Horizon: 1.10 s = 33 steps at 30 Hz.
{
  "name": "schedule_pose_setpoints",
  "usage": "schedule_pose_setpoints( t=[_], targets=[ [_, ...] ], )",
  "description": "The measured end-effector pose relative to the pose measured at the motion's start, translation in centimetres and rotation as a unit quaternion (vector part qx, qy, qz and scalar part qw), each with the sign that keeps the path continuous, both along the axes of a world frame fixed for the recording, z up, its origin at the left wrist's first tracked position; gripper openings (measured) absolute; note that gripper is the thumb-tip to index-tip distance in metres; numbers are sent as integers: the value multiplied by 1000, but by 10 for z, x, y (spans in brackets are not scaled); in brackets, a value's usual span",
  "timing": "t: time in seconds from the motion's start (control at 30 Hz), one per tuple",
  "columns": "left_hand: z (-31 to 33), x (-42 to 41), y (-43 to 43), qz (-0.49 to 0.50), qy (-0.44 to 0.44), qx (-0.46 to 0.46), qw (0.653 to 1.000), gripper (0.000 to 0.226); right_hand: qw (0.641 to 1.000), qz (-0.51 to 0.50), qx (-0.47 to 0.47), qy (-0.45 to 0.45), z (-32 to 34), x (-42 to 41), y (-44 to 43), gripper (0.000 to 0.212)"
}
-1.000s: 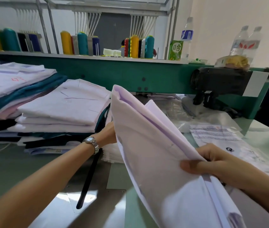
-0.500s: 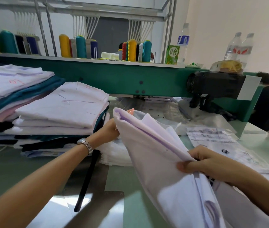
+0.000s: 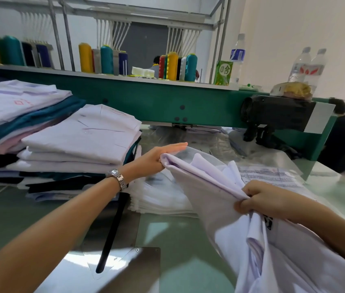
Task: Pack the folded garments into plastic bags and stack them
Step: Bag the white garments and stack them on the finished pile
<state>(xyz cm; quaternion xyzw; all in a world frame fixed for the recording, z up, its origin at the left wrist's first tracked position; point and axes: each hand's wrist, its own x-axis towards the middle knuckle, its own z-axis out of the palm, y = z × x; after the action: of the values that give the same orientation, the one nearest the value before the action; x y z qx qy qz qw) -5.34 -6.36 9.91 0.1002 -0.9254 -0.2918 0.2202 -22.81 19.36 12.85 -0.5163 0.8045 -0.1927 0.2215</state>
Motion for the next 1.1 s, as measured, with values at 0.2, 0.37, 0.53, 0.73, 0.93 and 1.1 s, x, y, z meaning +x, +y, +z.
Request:
schedule_pose_setpoints(
  t=[0.2, 0.37, 0.53, 0.73, 0.93, 1.1],
  targets=[
    [2, -2, 4, 13, -20, -8, 1000, 75, 996, -39, 32, 68, 3, 4, -12, 31],
    [2, -7, 2, 45, -40, -47, 997, 88, 993, -39, 53, 99, 7, 7, -21, 30],
    [0, -9, 0, 48, -46, -103, 993, 88, 989, -36, 67, 129, 12, 8, -27, 28],
    [2, -26, 16, 67, -6, -106, 992, 81, 968, -2, 101, 230, 18, 22, -41, 21],
    [-2, -41, 34, 60, 25, -120, 991, 77, 944, 49, 95, 313, 16, 44, -54, 28],
    [-2, -47, 31, 94, 53, -135, 985, 77, 933, 68, 87, 343, 9, 47, -62, 28]
  ],
)
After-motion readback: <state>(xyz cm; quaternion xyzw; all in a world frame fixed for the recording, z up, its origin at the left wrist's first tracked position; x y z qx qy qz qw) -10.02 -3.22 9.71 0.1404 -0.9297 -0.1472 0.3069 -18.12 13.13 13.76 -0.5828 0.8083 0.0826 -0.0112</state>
